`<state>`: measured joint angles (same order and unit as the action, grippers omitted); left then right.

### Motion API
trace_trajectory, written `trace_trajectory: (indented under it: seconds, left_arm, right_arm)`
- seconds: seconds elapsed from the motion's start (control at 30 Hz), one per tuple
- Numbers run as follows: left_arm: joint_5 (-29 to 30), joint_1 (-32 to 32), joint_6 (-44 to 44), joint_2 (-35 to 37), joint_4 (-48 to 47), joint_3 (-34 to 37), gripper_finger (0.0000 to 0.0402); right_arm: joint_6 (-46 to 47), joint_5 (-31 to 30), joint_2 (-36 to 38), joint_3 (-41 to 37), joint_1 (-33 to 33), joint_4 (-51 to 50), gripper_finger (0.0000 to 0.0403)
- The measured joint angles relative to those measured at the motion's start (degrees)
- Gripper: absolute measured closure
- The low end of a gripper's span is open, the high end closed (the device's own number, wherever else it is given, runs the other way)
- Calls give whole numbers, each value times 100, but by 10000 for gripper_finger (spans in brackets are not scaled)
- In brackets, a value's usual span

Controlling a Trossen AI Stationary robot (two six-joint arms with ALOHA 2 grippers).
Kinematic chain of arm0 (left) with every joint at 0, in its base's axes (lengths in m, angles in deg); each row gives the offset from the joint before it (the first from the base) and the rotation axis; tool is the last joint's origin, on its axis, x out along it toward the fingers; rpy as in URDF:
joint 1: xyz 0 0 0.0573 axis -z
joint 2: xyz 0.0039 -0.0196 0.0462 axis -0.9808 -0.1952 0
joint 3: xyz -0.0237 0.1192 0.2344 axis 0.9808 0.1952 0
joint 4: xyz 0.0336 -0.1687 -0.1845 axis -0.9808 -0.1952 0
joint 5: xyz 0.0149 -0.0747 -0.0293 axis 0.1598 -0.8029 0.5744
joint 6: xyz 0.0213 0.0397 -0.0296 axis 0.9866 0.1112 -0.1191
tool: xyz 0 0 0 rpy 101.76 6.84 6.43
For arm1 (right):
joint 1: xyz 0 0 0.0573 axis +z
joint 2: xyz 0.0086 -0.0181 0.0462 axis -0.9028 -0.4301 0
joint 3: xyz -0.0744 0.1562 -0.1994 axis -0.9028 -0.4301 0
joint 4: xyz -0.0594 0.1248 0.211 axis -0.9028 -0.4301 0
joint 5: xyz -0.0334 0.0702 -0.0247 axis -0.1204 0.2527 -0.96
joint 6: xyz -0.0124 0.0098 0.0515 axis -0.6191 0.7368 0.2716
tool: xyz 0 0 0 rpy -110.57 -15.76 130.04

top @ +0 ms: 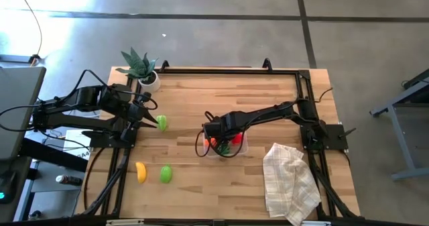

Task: Pick and placing Produce into tupperware
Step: Put the red strawberry into the transparent bin, then put the green starfruit into the transparent bin

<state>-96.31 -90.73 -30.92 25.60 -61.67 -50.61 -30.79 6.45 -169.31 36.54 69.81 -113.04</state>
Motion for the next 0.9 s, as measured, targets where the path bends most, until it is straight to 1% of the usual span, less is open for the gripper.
trace_trajectory:
  seconds: [0.1, 0.17, 0.57, 0.67, 0.8, 0.9]
  left_arm:
    - [0, 2, 0, 2, 0, 0, 334]
    - [-2, 1, 2, 0, 0, 0, 334]
    - [-1, 0, 2, 1, 0, 0, 334]
    - [-2, 1, 2, 0, 0, 0, 334]
    - [-2, 1, 1, 2, 0, 0, 334]
    - [-1, 2, 0, 1, 0, 0, 334]
  right_arm:
    - [36, 0, 0, 0, 0, 0, 210]
    - [34, 0, 0, 0, 0, 2, 204]
    - [-51, 69, 0, 4, 0, 42, 203]
    - [-60, 210, 0, 9, 0, 36, 203]
    - [-183, 287, 2, 305, 10, -160, 206]
    - [-440, 200, 2, 825, 29, -584, 217]
